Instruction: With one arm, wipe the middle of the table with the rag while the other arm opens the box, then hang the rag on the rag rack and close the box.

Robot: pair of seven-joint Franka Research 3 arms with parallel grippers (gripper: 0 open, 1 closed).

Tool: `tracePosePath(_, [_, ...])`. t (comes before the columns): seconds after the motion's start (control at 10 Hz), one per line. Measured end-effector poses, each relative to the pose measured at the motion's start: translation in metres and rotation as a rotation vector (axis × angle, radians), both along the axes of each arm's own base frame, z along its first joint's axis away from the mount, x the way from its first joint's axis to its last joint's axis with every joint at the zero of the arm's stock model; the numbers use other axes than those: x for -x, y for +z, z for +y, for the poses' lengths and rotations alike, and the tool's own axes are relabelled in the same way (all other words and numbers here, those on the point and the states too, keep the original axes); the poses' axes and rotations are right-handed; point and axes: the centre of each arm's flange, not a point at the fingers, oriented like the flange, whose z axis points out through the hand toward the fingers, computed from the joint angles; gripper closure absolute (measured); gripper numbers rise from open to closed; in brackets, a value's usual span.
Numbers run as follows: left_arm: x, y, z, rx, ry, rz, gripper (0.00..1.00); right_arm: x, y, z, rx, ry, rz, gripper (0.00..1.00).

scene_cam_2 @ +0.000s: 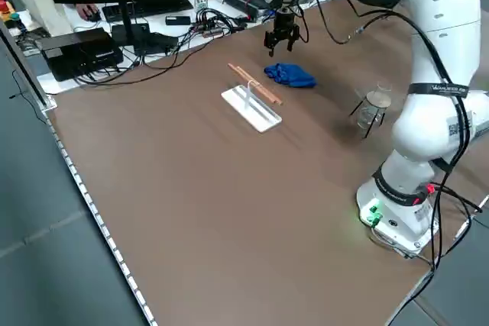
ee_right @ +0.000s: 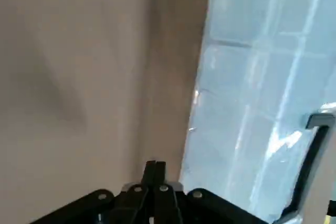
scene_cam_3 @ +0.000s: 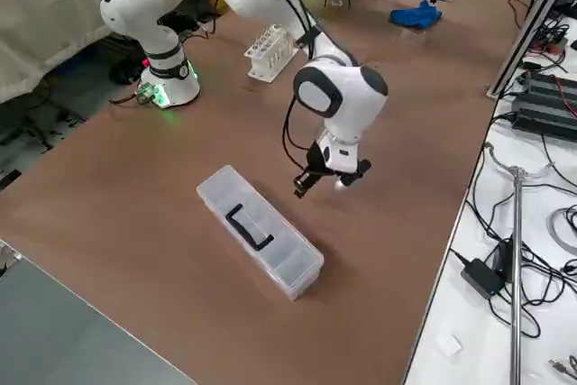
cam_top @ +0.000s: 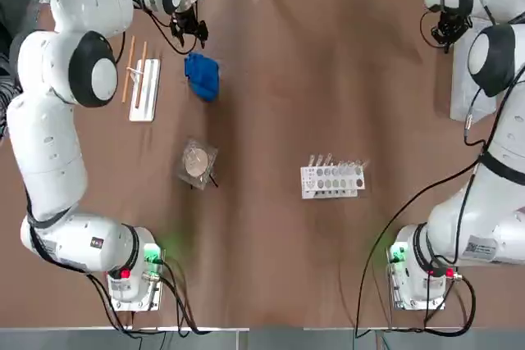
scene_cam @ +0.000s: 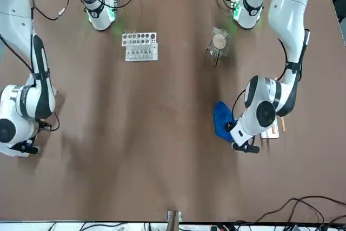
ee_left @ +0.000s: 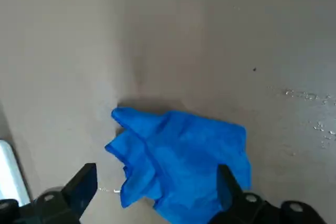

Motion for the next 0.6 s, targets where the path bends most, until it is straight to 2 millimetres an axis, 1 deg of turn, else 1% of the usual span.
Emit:
tracePosePath(0.2, [-0.001, -0.020, -0.002, 0.002, -0.001, 0.001, 0.00, 0.005, -0.002, -0.012, 0.041, 0.013, 0.019, 0.99])
tracePosePath(0.4, [0.001, -0.042, -0.002, -0.003, -0.002, 0.026, 0.00, 0.012, -0.009, -0.019, 0.065, 0.012, 0.042, 0.99])
tracePosePath(0.5, [0.005, -0.054, -0.002, -0.008, -0.003, 0.047, 0.00, 0.017, -0.014, -0.022, 0.067, 0.005, 0.054, 0.99])
tracePosePath(0.6, [0.012, -0.067, 0.000, -0.016, -0.004, 0.073, 0.02, 0.022, -0.019, -0.024, 0.068, -0.002, 0.067, 0.99])
